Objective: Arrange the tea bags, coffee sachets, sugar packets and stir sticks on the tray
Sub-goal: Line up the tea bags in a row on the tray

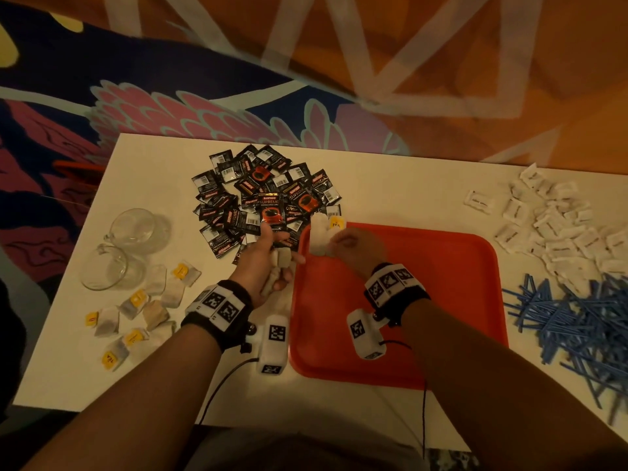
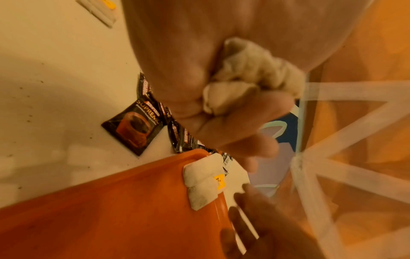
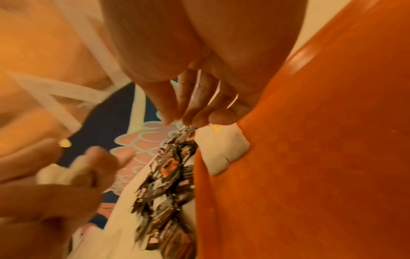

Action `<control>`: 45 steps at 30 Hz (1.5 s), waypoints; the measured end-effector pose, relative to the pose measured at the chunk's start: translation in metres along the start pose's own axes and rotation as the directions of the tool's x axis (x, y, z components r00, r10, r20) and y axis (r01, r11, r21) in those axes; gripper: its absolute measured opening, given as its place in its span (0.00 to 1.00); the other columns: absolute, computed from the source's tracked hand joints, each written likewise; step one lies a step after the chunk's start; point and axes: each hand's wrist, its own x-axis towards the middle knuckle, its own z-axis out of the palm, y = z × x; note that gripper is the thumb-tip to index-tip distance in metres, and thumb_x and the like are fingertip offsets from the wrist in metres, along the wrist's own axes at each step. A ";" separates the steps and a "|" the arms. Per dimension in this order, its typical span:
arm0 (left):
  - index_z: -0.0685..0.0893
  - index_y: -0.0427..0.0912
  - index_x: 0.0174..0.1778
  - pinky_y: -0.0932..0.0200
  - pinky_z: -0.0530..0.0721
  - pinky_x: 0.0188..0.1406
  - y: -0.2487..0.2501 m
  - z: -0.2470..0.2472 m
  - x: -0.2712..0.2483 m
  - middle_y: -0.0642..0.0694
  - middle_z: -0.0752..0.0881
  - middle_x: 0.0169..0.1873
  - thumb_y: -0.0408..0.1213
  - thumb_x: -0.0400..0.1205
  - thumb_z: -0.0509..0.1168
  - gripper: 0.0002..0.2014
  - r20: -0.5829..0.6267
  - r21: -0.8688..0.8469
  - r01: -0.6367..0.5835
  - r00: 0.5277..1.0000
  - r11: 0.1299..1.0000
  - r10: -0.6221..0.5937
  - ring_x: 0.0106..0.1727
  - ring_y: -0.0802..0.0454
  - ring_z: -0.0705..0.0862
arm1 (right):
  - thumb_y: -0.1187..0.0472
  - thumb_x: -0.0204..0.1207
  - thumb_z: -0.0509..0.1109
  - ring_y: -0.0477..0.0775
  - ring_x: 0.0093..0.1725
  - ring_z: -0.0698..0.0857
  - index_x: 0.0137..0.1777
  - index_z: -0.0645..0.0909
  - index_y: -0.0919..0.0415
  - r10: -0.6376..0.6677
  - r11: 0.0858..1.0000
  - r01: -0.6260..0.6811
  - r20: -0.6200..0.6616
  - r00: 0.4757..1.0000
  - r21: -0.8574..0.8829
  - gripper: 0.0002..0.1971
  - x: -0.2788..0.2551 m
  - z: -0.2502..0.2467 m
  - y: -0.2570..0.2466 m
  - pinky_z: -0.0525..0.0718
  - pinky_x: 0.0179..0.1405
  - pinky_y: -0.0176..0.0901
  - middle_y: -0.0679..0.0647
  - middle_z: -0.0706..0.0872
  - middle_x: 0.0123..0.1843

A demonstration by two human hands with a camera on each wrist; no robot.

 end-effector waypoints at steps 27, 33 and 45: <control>0.90 0.50 0.45 0.57 0.85 0.46 -0.005 0.012 -0.031 0.50 0.91 0.42 0.37 0.81 0.74 0.03 -0.081 0.410 -0.431 0.861 0.804 0.503 0.42 0.55 0.89 | 0.66 0.74 0.76 0.41 0.36 0.85 0.43 0.84 0.56 -0.214 0.960 0.207 0.015 0.977 0.186 0.05 -0.060 -0.009 -0.022 0.84 0.37 0.38 0.49 0.88 0.42; 0.92 0.48 0.48 0.72 0.76 0.43 0.003 0.018 -0.036 0.55 0.85 0.42 0.39 0.80 0.74 0.03 0.201 0.764 -0.532 0.733 0.364 0.650 0.43 0.65 0.81 | 0.61 0.72 0.79 0.36 0.53 0.84 0.56 0.85 0.49 -0.329 0.940 0.321 0.062 0.942 0.115 0.14 -0.064 -0.009 -0.025 0.83 0.50 0.30 0.41 0.85 0.57; 0.88 0.52 0.42 0.76 0.79 0.34 0.010 0.012 -0.022 0.53 0.88 0.37 0.38 0.81 0.74 0.04 0.044 0.686 -0.461 0.799 0.563 0.600 0.38 0.60 0.86 | 0.57 0.70 0.81 0.39 0.38 0.85 0.43 0.90 0.54 -0.215 0.975 0.212 0.042 0.976 0.063 0.04 -0.053 0.009 -0.019 0.81 0.39 0.30 0.45 0.89 0.39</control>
